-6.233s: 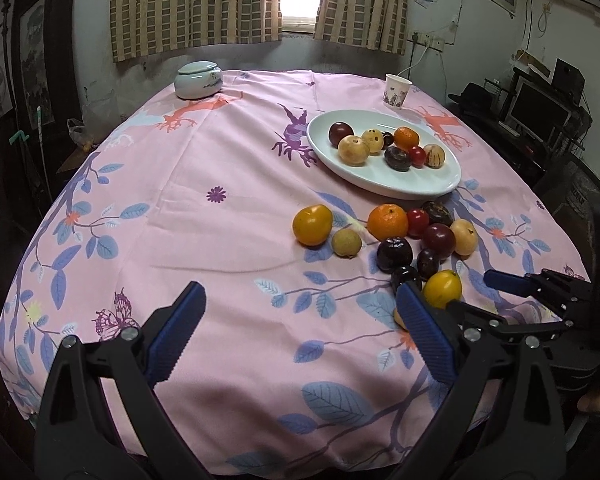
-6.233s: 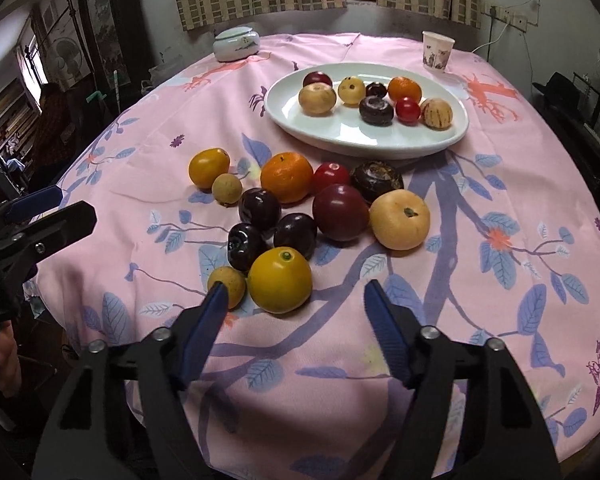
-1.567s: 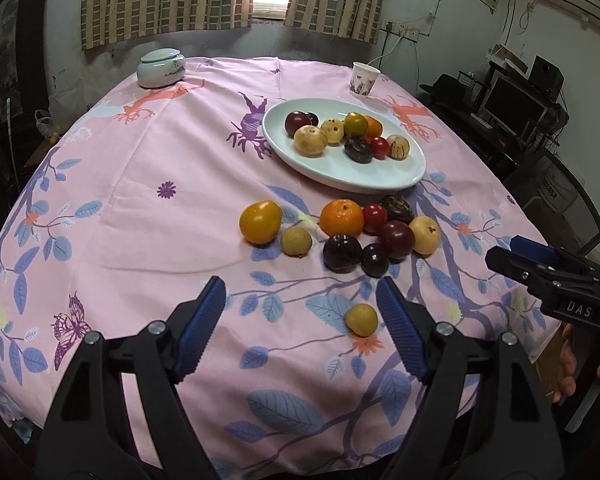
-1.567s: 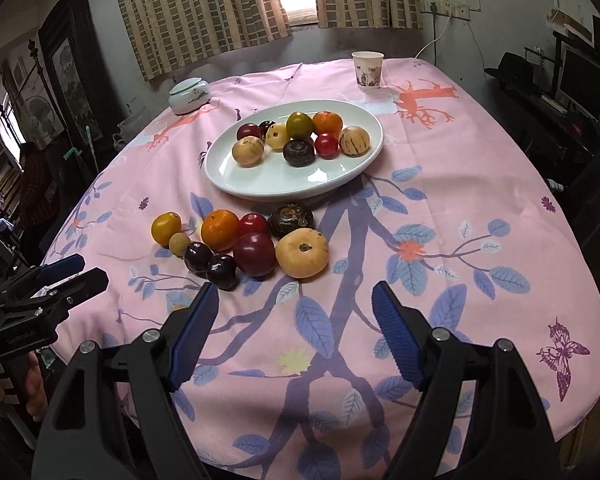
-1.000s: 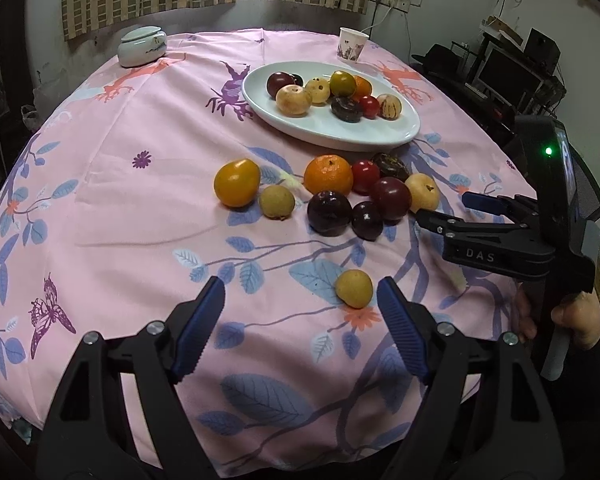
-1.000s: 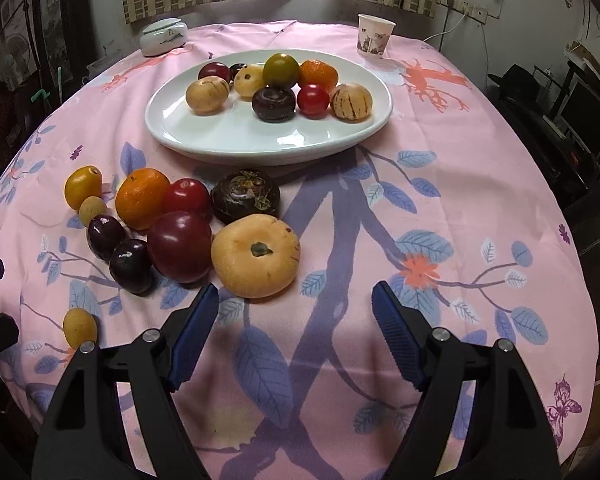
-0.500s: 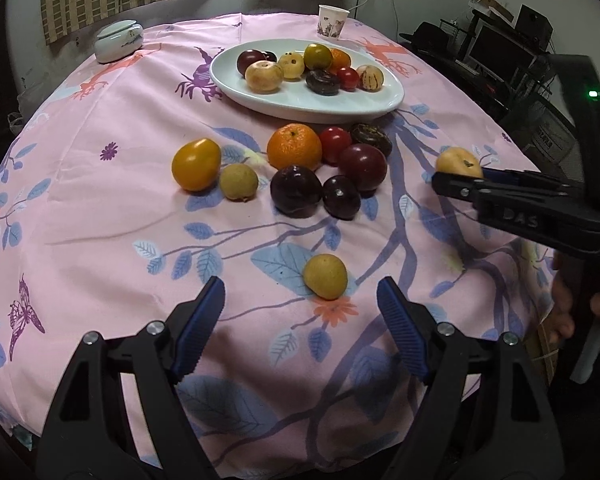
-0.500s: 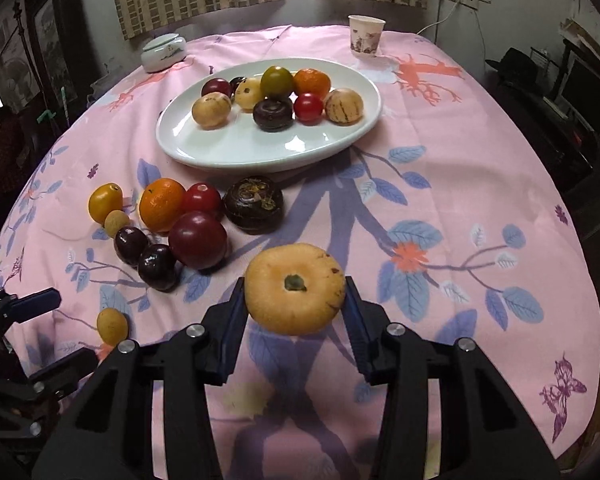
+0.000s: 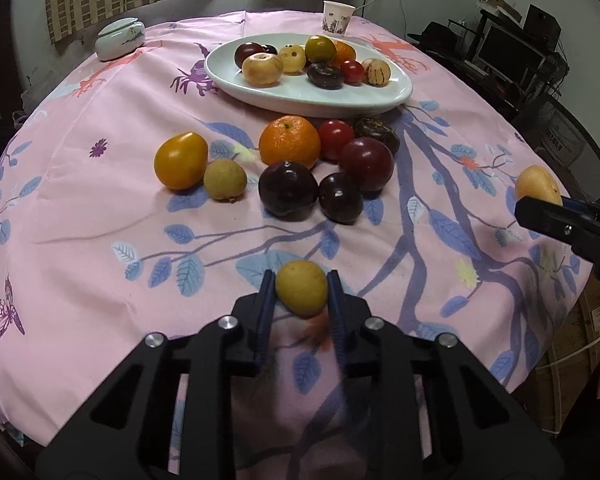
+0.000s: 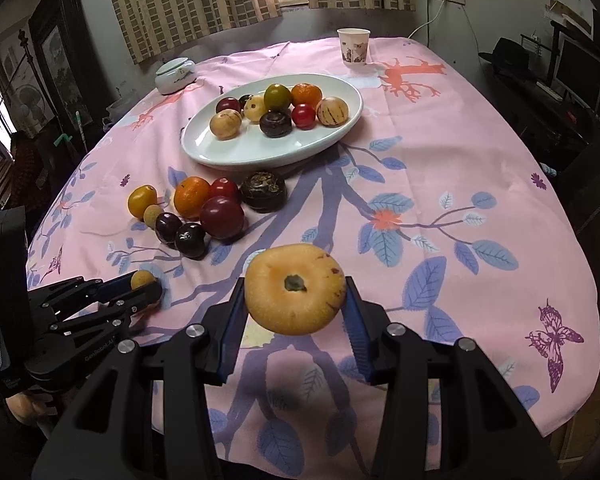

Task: Organize fruits
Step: 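Carry both fruits over the white plate and open both tools to release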

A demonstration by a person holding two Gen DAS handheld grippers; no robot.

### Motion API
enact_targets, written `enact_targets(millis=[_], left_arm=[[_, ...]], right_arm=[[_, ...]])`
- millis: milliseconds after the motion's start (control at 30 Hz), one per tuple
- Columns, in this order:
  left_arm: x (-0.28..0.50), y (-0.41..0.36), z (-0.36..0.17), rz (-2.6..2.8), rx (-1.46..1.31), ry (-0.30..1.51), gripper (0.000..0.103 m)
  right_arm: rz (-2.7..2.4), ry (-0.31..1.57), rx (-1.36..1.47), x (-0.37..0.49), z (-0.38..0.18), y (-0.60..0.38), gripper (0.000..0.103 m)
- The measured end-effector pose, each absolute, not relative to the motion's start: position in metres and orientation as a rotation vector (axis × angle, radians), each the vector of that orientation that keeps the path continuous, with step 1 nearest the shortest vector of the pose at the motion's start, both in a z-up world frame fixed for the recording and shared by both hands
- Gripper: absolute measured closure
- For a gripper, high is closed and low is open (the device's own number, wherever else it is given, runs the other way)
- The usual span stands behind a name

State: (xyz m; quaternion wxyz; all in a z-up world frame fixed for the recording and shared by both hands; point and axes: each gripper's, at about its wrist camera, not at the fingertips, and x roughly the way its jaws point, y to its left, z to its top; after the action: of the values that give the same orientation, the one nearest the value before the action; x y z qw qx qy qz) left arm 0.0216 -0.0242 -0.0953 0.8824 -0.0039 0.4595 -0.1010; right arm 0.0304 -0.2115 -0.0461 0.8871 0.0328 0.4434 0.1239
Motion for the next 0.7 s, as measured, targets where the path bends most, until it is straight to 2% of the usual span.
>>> enact_targets(millis=[700], left_arm=[[0.018, -0.013, -0.056, -0.214, 0.000, 0.865, 0.077]], right_arm=[[0.291, 0.935, 0.066, 0.028, -0.049, -0.194, 0.056]])
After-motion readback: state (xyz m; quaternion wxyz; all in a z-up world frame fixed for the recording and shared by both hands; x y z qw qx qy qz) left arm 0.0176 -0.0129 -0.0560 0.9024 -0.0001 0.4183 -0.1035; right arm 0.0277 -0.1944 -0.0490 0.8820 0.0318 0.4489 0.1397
